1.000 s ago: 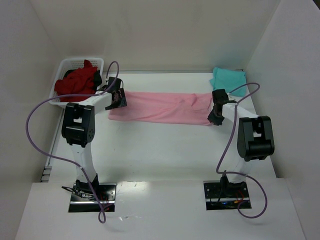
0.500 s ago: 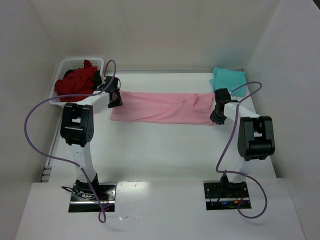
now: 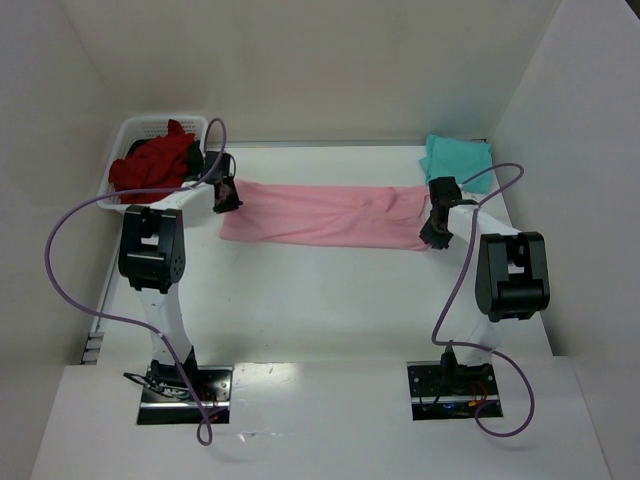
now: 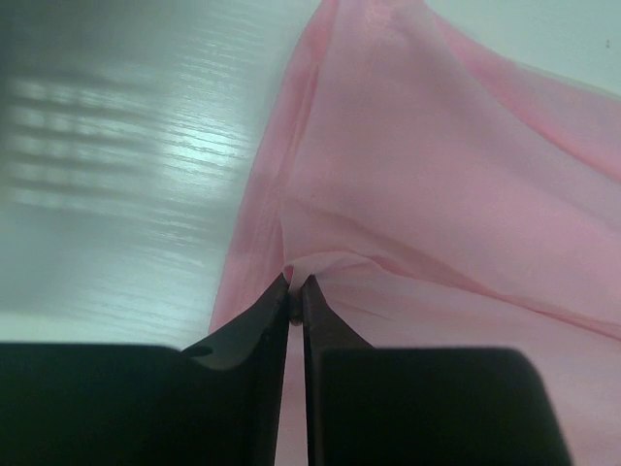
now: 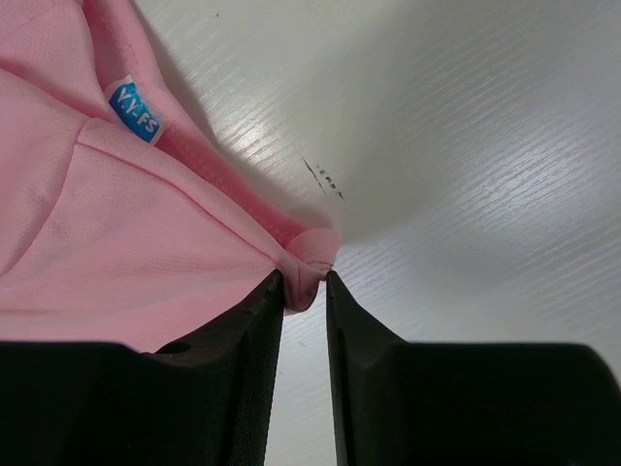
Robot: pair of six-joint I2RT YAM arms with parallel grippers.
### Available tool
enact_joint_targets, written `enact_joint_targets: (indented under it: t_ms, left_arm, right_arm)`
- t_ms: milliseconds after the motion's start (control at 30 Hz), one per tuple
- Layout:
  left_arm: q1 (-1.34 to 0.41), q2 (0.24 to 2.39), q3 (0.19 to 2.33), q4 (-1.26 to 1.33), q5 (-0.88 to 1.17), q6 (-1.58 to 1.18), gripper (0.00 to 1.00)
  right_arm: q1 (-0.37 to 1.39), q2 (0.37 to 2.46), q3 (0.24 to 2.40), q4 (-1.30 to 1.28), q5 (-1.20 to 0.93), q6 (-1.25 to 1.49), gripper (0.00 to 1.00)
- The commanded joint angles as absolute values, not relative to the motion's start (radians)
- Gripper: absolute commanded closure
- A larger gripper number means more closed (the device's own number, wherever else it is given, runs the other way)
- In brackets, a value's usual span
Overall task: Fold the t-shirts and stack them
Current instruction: Fold the other side of the tshirt into a rectangle
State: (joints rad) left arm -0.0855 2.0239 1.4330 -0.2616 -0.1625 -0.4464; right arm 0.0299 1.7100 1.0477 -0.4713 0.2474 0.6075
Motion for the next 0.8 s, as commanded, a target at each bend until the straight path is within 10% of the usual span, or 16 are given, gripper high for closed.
enact_joint_targets:
  t_ms: [0,367,767]
  left_arm:
    - [-0.067,2.011,1.434,-0.233,-0.207,-0.443,0.85]
    - [-0.041,2.013,1.454,-0.233,-0.197,-0.436,0.75]
    - [-0.032,1.977,1.483,-0.233,-0.048,-0.353,0.43]
  right_arm:
    - [0.021,1.72,1.088,-0.448,0.293,0.594,0.73]
    - [0.003,1.712,1.088,-0.457,0.301,0.584,0.76]
    - [0.003,1.603,1.082,-0.366,0.128,0.554,0.24]
